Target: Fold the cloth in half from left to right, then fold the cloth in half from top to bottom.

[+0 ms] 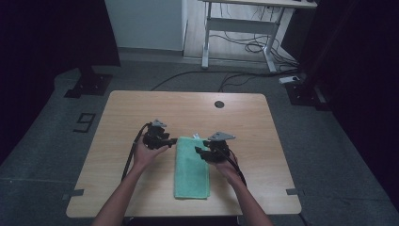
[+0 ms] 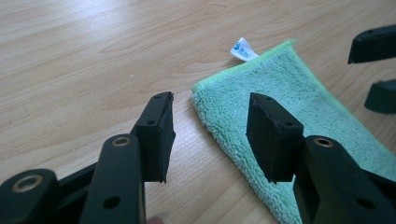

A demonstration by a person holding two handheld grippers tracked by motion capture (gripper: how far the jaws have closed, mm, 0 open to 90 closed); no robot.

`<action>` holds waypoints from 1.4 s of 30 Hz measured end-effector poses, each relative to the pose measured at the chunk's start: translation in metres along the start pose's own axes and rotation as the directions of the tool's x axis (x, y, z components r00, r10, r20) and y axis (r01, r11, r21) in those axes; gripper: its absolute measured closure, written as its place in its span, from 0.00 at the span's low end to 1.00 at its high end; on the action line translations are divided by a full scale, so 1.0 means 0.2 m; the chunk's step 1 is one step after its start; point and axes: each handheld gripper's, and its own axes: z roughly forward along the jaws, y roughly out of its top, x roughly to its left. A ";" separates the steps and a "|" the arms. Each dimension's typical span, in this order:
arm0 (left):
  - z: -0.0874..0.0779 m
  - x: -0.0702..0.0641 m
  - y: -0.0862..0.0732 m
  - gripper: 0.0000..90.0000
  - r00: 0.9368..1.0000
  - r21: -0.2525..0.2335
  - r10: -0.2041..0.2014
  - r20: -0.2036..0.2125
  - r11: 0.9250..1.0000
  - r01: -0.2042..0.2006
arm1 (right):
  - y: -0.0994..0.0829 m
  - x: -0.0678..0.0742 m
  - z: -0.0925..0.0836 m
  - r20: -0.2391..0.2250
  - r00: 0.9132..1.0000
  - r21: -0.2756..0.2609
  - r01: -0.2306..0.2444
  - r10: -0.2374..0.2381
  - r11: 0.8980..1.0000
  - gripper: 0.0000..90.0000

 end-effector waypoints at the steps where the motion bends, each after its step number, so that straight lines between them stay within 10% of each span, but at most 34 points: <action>1: 0.00 0.00 0.00 0.57 1.000 0.002 0.003 -0.002 1.000 -0.003 | 0.01 -0.01 0.00 0.003 1.000 0.000 0.000 0.000 1.000 0.56; 42: 0.21 -0.01 0.03 0.58 1.000 0.044 -0.011 -0.001 0.999 0.011 | -0.02 -0.22 0.16 0.078 0.993 0.046 -0.094 0.090 0.994 0.55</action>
